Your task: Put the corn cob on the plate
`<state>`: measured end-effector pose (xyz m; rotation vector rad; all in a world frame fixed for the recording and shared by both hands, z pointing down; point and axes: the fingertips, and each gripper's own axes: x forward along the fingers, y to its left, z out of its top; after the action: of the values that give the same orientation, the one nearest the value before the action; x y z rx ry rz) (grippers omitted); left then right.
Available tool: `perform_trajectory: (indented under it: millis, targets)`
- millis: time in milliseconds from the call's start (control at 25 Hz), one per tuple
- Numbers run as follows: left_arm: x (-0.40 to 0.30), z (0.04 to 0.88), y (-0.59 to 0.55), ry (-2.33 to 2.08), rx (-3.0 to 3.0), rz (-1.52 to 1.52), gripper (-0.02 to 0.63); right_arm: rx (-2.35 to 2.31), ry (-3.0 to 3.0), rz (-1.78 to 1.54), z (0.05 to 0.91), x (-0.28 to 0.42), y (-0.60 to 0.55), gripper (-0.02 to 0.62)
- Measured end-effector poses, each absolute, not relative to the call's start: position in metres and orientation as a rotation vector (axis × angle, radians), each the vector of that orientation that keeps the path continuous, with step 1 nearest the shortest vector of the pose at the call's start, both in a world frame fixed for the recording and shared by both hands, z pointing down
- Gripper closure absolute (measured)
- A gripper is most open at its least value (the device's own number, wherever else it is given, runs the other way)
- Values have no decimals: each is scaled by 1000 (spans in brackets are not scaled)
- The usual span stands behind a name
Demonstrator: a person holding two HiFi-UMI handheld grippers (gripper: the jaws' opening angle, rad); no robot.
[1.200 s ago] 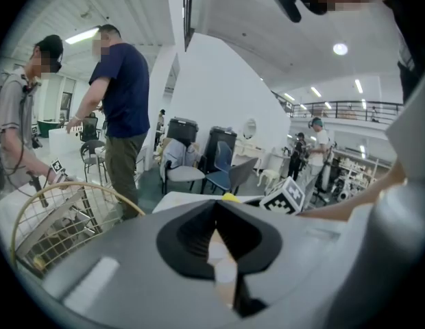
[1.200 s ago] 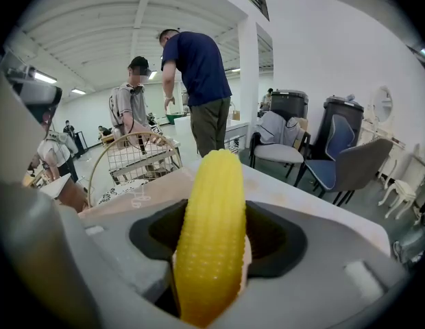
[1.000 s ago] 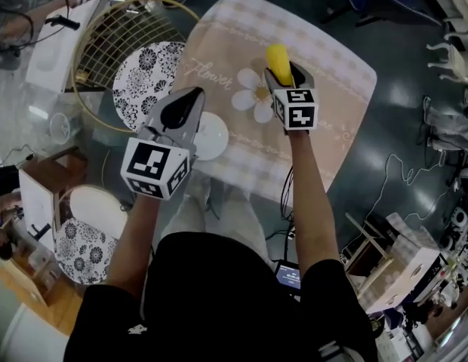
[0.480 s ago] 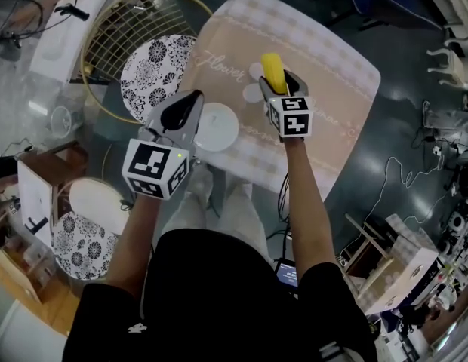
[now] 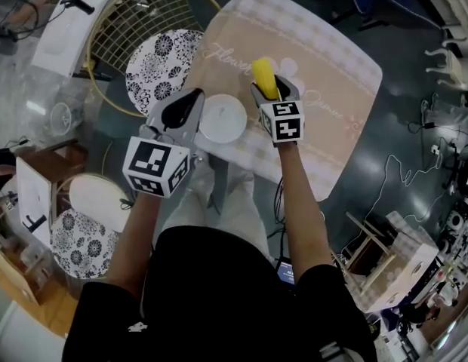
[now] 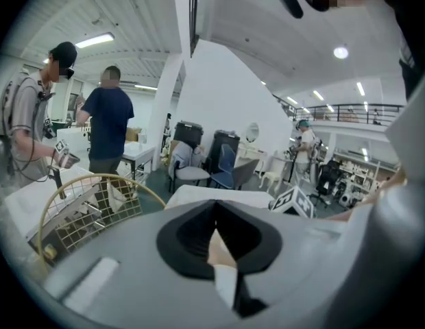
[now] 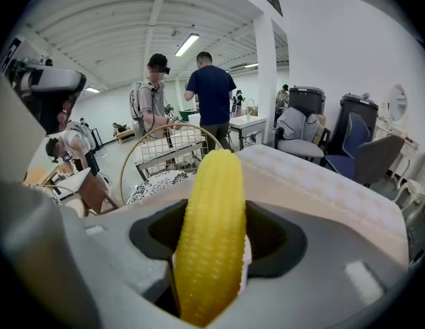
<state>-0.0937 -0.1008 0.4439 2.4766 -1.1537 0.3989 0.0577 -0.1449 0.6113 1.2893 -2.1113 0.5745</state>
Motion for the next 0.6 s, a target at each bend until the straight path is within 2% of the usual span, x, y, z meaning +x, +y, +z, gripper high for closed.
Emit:
perform_trajectory:
  millis: [600]
  targets:
    - [-127, 435, -76, -1182, 2485, 379, 601, 1192, -2149, 602, 613, -7, -94, 339]
